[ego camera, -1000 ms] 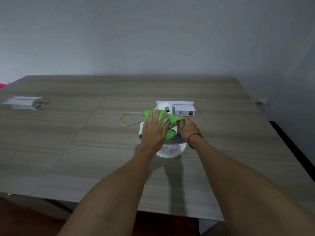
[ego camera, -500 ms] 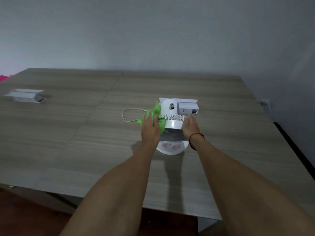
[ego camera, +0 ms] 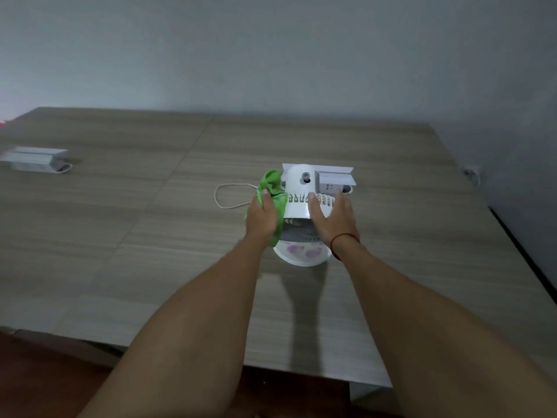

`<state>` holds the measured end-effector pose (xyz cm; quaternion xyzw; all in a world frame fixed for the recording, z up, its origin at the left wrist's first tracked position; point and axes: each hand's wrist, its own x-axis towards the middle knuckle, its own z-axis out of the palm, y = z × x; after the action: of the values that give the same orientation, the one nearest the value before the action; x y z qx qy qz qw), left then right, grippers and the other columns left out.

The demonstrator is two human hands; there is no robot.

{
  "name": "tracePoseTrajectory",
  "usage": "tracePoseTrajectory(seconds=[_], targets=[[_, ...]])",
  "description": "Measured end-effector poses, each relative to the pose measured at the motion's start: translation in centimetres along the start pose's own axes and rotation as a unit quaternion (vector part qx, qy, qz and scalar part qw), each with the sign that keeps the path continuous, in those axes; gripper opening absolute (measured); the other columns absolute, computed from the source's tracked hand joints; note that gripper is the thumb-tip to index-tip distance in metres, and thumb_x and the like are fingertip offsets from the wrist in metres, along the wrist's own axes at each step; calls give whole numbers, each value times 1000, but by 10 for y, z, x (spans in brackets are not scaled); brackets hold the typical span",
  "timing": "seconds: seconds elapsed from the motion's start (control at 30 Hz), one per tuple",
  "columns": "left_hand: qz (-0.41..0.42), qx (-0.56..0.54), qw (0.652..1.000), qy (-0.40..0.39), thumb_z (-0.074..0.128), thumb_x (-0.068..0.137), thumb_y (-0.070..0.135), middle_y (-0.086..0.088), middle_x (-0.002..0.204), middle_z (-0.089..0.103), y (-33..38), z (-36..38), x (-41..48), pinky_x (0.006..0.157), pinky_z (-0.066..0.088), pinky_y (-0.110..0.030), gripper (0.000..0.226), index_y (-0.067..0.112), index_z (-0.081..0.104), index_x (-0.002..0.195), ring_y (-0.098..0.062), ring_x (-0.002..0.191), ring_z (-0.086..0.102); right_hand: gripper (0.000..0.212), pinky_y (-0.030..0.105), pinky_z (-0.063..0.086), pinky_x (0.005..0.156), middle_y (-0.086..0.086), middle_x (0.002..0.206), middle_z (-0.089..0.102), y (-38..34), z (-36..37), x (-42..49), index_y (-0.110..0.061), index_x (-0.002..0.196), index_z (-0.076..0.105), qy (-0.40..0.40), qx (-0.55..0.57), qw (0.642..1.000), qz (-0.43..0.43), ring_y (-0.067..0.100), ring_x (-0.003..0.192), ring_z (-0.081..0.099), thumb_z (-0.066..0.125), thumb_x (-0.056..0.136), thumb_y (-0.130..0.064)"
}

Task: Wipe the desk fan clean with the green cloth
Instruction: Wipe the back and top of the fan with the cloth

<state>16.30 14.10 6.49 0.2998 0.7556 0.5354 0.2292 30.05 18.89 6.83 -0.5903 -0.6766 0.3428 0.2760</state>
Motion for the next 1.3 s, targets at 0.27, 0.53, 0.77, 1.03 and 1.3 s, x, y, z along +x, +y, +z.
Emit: tracePoseTrajectory(seconds=[0.27,0.53,0.77,1.03,1.3], targets=[[-80,34,996,-15,24,103,37,-24,133,56,-14,-12,8,105,42,-41,54,3,53,133,-37,124,53,82,52,38,107,11,148,39,-7,1,11,-20,139,39,16,-5,999,41,36,133,42,28,78,-74],[185,125,974,-36,33,104,28,-9,159,28,2,-4,-10,122,16,-42,47,14,35,149,-26,151,15,79,51,28,114,13,158,21,-15,-2,13,-20,150,22,-20,-39,997,62,38,141,29,27,88,-68],[130,78,988,-14,31,104,31,-15,143,50,-4,-4,-5,113,32,-40,45,6,48,137,-31,138,41,80,52,42,103,14,145,43,-13,3,12,-19,135,43,25,-27,998,46,39,126,48,29,78,-73],[-95,-42,994,-43,24,102,41,-20,134,57,-12,-8,20,109,39,-41,55,6,54,133,-33,127,52,74,49,46,99,8,140,48,-7,0,11,-21,133,46,60,-4,998,23,33,123,51,32,79,-70],[-292,-190,929,-128,35,90,63,-12,117,68,-78,4,49,99,50,-52,64,15,65,119,-28,108,64,49,39,50,87,1,118,60,4,1,20,-23,114,57,110,40,993,-17,23,105,57,41,83,-56]])
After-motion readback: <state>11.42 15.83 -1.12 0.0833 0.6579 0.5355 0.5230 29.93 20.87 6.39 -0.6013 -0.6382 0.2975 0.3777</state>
